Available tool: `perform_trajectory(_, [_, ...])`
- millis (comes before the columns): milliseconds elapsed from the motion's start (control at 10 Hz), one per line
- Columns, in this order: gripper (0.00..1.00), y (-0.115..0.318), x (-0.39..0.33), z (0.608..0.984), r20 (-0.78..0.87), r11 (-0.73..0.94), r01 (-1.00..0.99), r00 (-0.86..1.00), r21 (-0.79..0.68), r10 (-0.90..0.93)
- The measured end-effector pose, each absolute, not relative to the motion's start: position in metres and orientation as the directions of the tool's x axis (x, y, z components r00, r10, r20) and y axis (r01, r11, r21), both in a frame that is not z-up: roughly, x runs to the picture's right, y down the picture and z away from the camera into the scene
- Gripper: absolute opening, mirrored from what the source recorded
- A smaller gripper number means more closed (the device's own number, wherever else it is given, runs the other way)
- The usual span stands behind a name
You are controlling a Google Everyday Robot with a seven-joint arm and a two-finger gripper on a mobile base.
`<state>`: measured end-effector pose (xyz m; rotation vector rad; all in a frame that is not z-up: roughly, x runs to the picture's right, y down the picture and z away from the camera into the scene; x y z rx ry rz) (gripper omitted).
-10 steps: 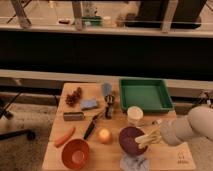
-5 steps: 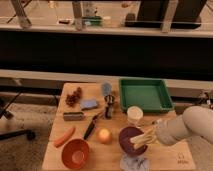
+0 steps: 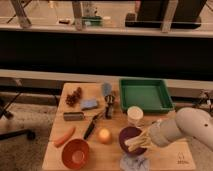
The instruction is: Place banana in purple bowl
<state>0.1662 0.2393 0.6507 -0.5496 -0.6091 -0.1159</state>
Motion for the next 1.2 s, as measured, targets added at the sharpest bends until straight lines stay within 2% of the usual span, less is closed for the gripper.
perform_trajectory(1000, [0.01, 0.249, 0.137, 0.665, 0.579, 0.825, 0.32, 0.815, -0.465, 0.01])
perform_trajectory(1200, [0.17, 0.25, 0.138, 0.667, 0.576, 0.825, 0.321, 0.818, -0.466, 0.007])
